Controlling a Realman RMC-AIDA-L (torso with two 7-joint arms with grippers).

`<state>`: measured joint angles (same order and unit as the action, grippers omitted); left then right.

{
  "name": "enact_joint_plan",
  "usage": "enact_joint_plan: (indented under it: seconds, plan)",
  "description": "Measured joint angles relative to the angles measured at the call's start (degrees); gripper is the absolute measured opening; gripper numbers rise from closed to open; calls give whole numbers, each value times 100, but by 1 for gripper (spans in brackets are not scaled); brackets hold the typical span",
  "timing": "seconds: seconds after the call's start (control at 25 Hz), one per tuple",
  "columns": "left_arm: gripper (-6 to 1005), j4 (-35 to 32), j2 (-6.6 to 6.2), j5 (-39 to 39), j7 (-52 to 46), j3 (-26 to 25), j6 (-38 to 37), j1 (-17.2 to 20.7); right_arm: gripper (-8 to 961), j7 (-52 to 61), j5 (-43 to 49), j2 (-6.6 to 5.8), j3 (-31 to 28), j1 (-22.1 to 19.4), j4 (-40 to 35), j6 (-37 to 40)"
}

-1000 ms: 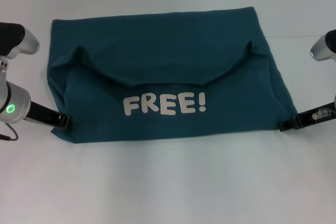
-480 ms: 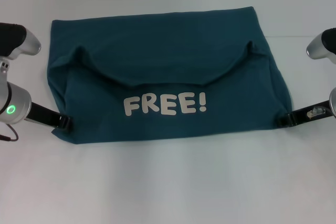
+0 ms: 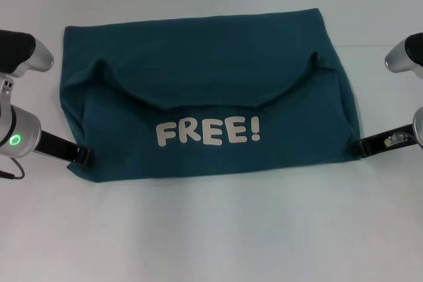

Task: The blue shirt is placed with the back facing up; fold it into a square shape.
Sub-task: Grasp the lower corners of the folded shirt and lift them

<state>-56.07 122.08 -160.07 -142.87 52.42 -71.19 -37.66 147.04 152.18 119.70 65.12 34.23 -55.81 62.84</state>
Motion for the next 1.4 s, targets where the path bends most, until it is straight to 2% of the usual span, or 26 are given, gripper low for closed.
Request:
enact_joint_plan:
  seconds: [0.24, 0.4, 0.52, 0.72, 0.8, 0.92, 1.16, 1.4]
  plan:
    - [52, 109, -73, 88, 99, -63, -48, -7, 66, -171, 1, -7, -53, 3, -21, 182]
    - [52, 103, -143, 91, 115, -64, -309, -26, 66, -262, 24, -68, -121, -20, -242, 521]
    - [52, 31, -247, 90, 147, -89, -742, -69, 65, -422, 39, -104, -216, -51, -609, 1103]
    - [52, -201, -378, 82, 416, -417, -1701, -125, 65, -571, 330, -132, -238, -90, -1231, 2189]
    - [52, -263, -461, 42, 537, -480, -2279, -158, 65, -599, 686, -98, -234, -92, -1400, 2505]
    - [52, -248, -514, 7, 588, -483, -2668, -196, 66, -731, 1090, -42, -306, -98, -1547, 2923]
    - [52, -235, -523, -112, 684, -439, -3402, -208, 65, -1252, 1075, 15, -406, -150, -1684, 4039]
    - [52, -92, -485, -288, 731, -309, -3888, -173, 66, -1286, 1225, 25, -39, -371, -1779, 4725]
